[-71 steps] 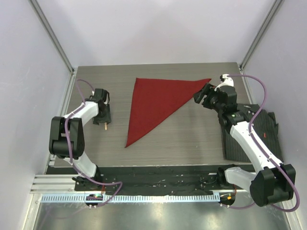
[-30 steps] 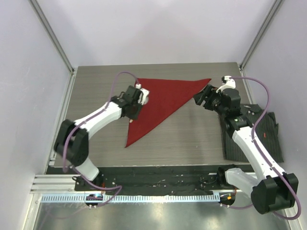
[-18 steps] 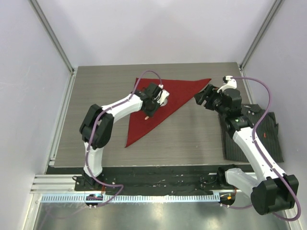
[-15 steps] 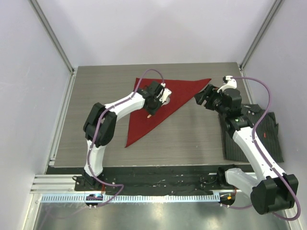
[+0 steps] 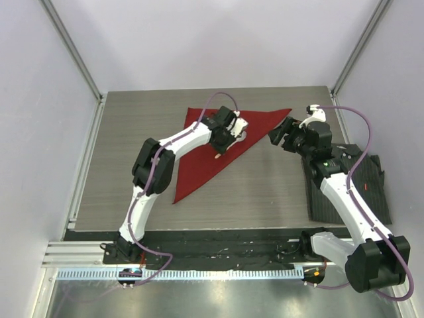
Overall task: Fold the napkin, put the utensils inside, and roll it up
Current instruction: Place the utensil onto the napkin
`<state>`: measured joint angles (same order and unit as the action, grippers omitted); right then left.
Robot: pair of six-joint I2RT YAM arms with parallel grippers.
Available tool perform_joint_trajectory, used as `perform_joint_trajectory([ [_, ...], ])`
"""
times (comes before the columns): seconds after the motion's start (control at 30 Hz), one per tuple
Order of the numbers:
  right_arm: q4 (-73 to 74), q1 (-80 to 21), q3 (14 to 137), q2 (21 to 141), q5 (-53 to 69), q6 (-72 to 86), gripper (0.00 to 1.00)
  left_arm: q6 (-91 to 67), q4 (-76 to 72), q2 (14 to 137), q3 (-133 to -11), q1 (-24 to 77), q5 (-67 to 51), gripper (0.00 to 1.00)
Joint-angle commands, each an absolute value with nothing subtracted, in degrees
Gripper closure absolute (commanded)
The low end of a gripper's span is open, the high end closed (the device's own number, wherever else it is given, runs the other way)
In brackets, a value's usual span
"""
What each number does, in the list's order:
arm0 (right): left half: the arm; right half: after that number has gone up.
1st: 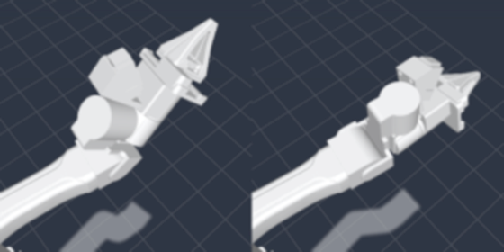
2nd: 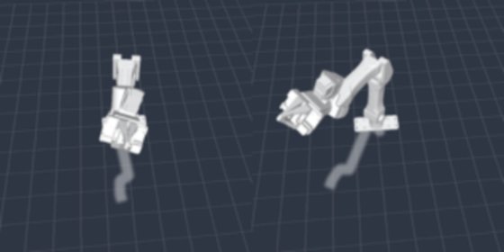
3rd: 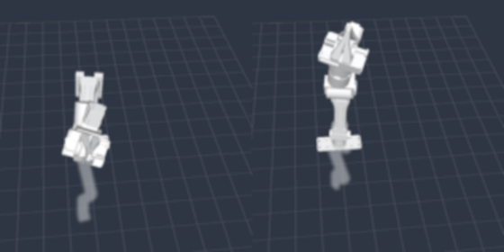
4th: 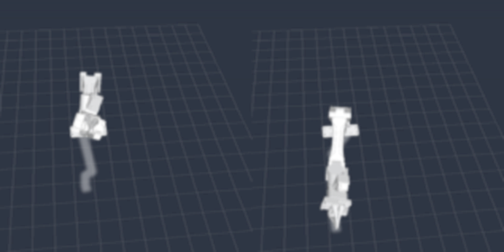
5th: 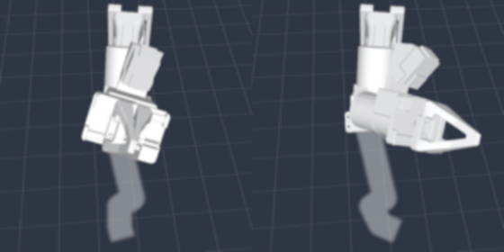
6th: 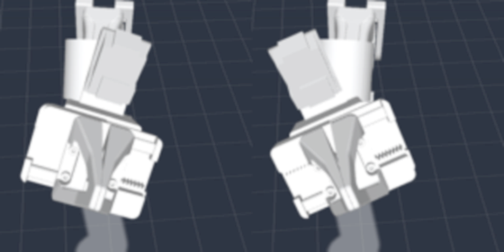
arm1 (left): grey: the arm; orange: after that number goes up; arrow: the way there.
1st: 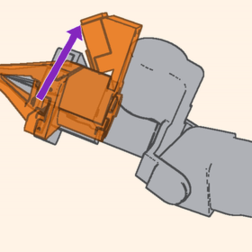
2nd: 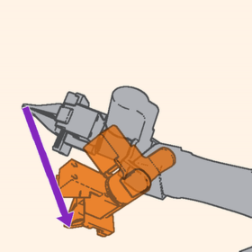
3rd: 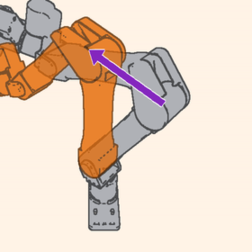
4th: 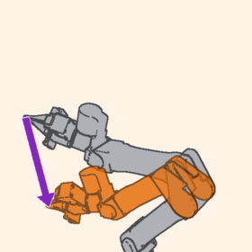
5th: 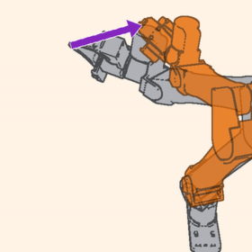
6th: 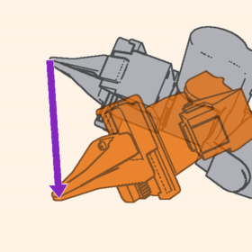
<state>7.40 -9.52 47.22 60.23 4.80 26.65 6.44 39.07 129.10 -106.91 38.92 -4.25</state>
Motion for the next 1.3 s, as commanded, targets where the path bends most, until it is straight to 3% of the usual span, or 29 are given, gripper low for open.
perform_joint_trajectory([
  [0.0,5.19,-9.23,47.55,60.12,3.69,25.31,0.23,6.24,41.83,131.04,-111.26,39.55,-5.72,1.00],
  [0.37,5.27,-9.23,47.37,59.85,3.69,25.22,0.22,4.40,43.15,133.33,-113.38,39.64,-7.12,0.99],
  [0.43,5.27,-9.23,47.37,59.85,3.60,25.22,0.22,3.61,42.98,133.33,-113.38,39.64,-7.21,0.94],
  [0.67,6.33,-8.97,47.81,60.12,3.08,25.66,0.21,0.53,41.05,131.58,-113.38,39.64,-8.70,0.45],
  [0.77,7.47,-8.00,48.51,60.99,3.16,26.28,0.21,0.26,39.82,129.47,-113.38,39.64,-8.88,0.32],
  [1.03,9.84,-2.12,52.11,68.72,6.41,26.80,0.21,-5.79,35.78,120.60,-108.74,39.64,-3.36,0.16],
  [1.27,9.76,1.84,62.64,84.53,7.29,26.63,0.23,-11.16,39.36,102.50,-95.11,38.68,7.72,0.04],
])
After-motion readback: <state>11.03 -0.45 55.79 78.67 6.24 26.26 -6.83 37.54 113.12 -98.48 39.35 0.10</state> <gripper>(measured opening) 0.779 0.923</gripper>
